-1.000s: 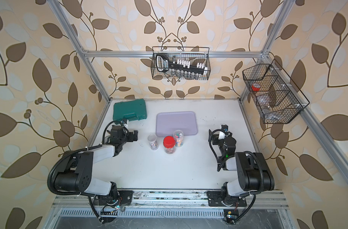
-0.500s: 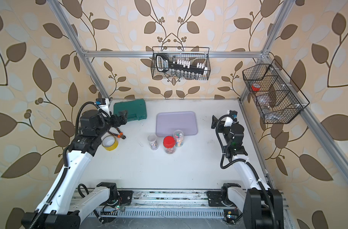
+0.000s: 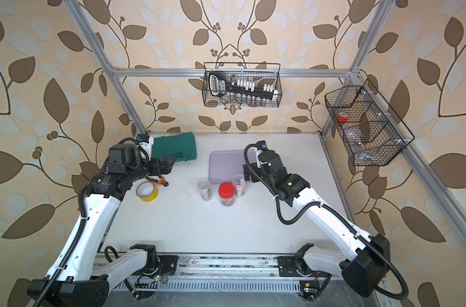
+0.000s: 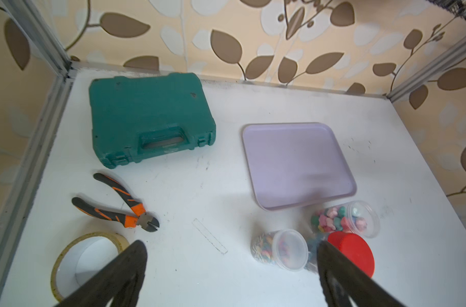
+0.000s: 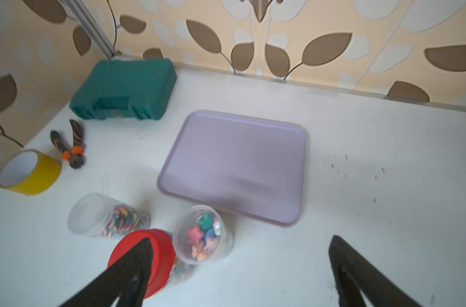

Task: Pour the candies out of the jar
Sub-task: Pick up the jar from the center of the board.

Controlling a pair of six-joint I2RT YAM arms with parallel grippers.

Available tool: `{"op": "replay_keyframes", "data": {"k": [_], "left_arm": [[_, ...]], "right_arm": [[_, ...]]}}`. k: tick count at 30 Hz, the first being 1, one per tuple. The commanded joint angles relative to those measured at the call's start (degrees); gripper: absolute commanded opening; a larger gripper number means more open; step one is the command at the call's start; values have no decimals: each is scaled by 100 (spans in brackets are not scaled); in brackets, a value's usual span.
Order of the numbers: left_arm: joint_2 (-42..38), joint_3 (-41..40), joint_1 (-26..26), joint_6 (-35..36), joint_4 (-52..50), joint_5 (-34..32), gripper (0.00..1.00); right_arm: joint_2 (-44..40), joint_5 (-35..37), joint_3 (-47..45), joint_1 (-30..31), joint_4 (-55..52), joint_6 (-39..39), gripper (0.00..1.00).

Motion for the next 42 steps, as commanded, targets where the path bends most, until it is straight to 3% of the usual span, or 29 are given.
{"op": "replay_keyframes", "data": {"k": [1,9,16,27,42], "left_arm": [[296,136,-55,177,-285,539,99],[757,199,-55,-68,118,1210,99],[1117,915,-55,-308,-263,921,99],[1112,658,-61,-100,-393,414,99],[1204,615,-59,-61,-339,369,99]], "right_arm": [[378,559,540,448,-1356,314,99],[1155,149,1440,462,-1993,702,99],[1850,-372,2032,474,-2328,730,99],[2714,-339,2548,461,-2685,802,94],[3412,-338,2885,231,-2757,1196,91]]}}
